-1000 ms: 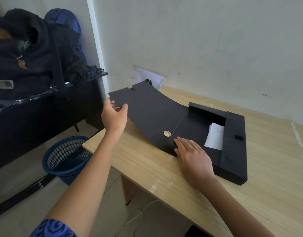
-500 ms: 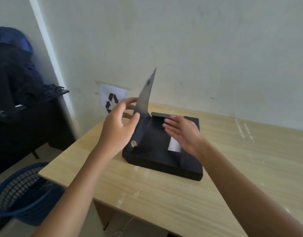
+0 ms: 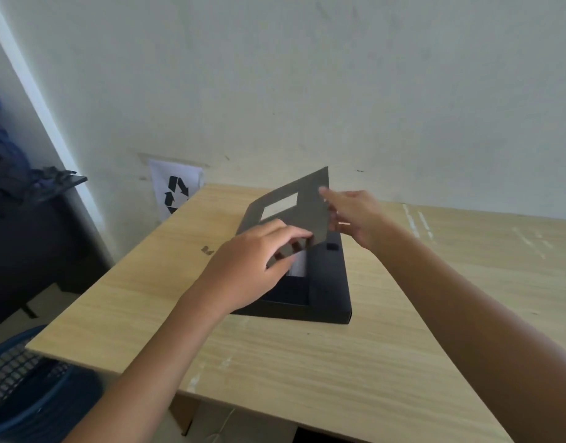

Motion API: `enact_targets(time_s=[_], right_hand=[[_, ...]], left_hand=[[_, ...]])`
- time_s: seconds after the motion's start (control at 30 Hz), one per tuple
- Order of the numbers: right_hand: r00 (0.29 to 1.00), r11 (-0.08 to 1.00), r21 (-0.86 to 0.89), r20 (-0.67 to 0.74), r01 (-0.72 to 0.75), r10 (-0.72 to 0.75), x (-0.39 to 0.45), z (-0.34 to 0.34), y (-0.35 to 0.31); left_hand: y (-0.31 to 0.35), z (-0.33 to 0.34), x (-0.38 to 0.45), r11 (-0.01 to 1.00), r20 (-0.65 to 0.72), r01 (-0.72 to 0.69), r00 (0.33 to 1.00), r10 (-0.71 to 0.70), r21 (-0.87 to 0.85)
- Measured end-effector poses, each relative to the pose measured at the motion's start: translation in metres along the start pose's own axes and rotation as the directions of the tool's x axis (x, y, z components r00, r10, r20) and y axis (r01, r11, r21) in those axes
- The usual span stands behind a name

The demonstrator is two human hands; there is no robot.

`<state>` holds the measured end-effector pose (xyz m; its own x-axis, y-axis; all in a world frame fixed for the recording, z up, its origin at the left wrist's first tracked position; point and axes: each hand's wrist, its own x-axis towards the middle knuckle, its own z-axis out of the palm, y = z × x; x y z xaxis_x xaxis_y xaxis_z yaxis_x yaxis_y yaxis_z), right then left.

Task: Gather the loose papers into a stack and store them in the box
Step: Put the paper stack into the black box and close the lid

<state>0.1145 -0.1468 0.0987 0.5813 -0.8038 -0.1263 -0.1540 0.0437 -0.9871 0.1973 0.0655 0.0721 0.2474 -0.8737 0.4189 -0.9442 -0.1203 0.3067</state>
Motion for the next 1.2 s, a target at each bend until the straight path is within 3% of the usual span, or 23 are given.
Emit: enact_targets(time_s=[0.17,0.3,0.5,0.63,0.7,0.83,0.93,1.07,1.2], right_hand=[[0.989,0.893,-0.447,-0.105,0.048,-0.106,-0.004,-0.016,0.029],[0.989,0.703,-0.708,-0.042,0.068,-0.138,-0.014,-0.02,0.052],[0.981,0.393,-0.905,0.102,0.161,-0.166,-0.015,-0.018,0.08],[0.957,0.181,-0.957,0.183,0.225,-0.226,-0.015,-0.019,0.095],[0.966,0.245,-0.949,0.151,0.201,-0.209,-0.015,-0.018,0.097],[0.935,0.354,-0.907,0.103,0.228,-0.339,-0.045,-0.02,0.093],[0.934,0.382,-0.889,0.124,0.254,-0.335,-0.063,-0.036,0.108],[0.953,0.514,-0.835,0.04,0.198,-0.301,-0.062,-0.079,0.114],[0.979,0.469,-0.873,0.042,0.133,-0.2,-0.053,-0.128,0.105]], left_hand=[[0.006,0.015,-0.002,0.999,0.114,-0.037,0.993,0.033,0.034],[-0.004,0.035,-0.011,0.999,0.213,-0.006,0.977,-0.005,0.049],[-0.035,0.044,-0.032,0.991,0.268,0.055,0.96,-0.086,0.122],[-0.054,0.043,-0.044,0.959,0.315,0.23,0.909,-0.272,0.164],[-0.056,0.046,-0.043,0.946,0.273,0.262,0.912,-0.307,0.189],[-0.038,0.064,-0.038,0.934,0.216,0.256,0.926,-0.311,0.248],[-0.015,0.082,-0.03,0.92,0.206,0.228,0.931,-0.302,0.32],[0.018,0.101,-0.009,0.923,0.209,0.22,0.933,-0.294,0.316],[0.055,0.13,0.019,0.933,0.214,0.204,0.938,-0.273,0.296]])
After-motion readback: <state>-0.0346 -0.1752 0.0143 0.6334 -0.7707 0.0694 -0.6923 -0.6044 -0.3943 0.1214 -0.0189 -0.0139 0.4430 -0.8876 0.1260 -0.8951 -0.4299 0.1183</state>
